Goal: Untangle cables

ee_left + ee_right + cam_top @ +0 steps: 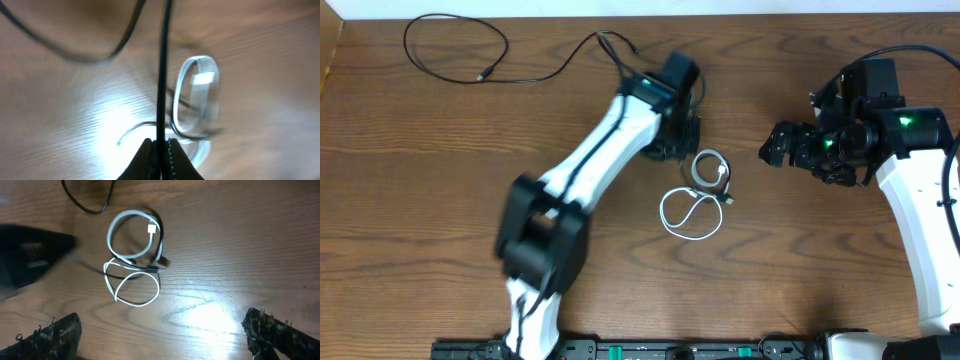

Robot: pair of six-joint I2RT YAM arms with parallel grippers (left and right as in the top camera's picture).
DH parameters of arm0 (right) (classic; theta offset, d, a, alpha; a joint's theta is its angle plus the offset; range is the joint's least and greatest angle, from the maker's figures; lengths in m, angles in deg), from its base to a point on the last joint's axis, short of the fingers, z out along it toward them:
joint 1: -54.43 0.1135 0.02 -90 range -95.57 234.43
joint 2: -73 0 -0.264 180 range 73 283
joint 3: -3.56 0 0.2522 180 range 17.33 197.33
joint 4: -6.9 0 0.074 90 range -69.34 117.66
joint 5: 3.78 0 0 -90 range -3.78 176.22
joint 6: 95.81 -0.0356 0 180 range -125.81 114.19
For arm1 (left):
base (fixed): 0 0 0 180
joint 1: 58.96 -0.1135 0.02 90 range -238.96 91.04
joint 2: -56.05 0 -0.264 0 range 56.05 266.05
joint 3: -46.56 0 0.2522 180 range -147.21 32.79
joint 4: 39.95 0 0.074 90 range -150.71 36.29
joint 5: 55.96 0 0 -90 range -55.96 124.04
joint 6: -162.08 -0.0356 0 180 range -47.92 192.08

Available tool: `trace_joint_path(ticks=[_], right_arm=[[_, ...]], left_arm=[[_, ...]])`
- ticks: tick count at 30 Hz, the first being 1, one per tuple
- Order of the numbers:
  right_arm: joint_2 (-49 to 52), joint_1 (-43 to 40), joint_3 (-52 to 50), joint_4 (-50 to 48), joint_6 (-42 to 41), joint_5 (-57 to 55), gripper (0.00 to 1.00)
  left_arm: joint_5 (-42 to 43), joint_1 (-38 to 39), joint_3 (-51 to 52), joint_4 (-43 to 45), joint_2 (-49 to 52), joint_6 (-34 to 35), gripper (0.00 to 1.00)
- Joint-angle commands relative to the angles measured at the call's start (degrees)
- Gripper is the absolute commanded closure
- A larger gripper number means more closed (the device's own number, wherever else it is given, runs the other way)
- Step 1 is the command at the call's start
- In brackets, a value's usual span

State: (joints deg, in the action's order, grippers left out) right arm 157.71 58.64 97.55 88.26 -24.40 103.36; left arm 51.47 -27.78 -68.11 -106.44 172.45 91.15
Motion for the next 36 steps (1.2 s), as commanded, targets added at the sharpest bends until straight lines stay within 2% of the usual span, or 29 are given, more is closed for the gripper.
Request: trace_joint_path(ticks=[1, 9, 15, 22, 28, 32, 36], right_arm=[[0.4, 0.0, -0.4, -0.1, 0.9, 0.6, 0.01], [0.4, 0.8, -0.4, -0.2, 0.9, 0.6, 0.01], [0.4, 1.9, -0.4, -1.0, 0.9, 1.6, 0.01], [0.4, 2.5, -0.4, -3.5, 0.9, 9.8, 0.01], [0.4, 4.7, -0.4, -4.8, 0.9, 9.6, 0.01], [0.4, 5.9, -0.4, -5.8, 0.7, 9.6, 0.01], [0.4, 6.2, -0.4, -8.4, -3.0, 10.7, 0.01]], left_arm=[[5.9, 0.1, -2.6, 1.9, -10.6, -0.3, 0.93], [14.7, 0.1, -2.6, 10.2, -22.3, 0.2, 0.93], [15.0, 0.2, -2.6, 15.0, -27.7, 3.0, 0.93], [15.0, 0.2, -2.6, 15.1, -28.1, 4.0, 0.92], [15.0, 0.2, -2.6, 17.3, -28.1, 8.1, 0.93], [14.9, 0.1, -2.6, 17.1, -28.0, 7.4, 0.92], [15.0, 0.1, -2.5, 17.6, -28.1, 8.7, 0.93]])
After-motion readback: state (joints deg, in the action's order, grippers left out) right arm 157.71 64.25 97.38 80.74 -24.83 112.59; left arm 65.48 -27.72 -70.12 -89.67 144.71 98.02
